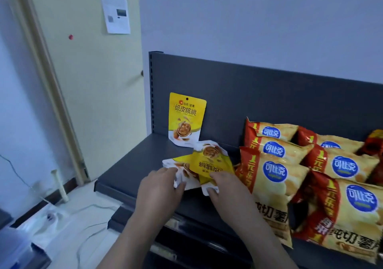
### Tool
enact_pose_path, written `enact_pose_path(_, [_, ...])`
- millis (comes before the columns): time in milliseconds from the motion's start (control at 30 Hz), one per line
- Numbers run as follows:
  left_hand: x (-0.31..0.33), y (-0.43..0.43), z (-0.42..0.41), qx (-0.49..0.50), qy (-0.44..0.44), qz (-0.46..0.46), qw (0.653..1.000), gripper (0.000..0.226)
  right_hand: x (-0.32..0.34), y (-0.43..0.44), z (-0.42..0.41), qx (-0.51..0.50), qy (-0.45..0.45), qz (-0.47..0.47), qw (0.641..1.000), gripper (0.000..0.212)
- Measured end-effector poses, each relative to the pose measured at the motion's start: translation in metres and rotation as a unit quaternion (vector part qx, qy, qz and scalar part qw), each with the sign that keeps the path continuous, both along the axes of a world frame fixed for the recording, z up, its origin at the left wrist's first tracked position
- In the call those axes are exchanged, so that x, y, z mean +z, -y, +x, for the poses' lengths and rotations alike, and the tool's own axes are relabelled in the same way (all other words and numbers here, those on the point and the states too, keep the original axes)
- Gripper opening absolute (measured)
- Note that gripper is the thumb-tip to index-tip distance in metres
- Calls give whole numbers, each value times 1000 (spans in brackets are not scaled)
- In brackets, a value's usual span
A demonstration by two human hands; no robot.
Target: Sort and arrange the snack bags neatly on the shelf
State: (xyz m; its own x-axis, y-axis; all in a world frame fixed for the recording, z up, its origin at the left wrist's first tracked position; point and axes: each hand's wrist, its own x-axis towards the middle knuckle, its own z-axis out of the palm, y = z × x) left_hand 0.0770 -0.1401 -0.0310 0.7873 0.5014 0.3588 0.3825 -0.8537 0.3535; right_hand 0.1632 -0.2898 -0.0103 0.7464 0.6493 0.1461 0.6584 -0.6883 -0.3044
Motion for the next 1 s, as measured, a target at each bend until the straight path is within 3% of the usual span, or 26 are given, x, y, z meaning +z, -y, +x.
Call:
enact_pose_path(267, [-12,-68,44,-103,-126,21,986,33,-19,-63,24,-114,44,-127,984,13])
enact_pose_path(400, [-19,-76,56,-144,-135,-3,980,36,-20,-75,38,-165,8,-144,976,21])
enact_pose_path(567, [-23,-84,63,-154,-132,-42,978,34,14,-89,52,-178,124,13,976,25])
enact_pose_path(667, [-15,-91,69,-162,-118,-82,976,47,43,-95,65,-173,125,128,968,29])
enact_pose_path(867, [7,-93,88,-220,-55,-155,961,88,74,-114,97,-203,-65,334,918,34])
enact_pose_path(1000, [3,-96,104,-221,0,-206,953,91,74,-126,112,-237,-218,421,848,25])
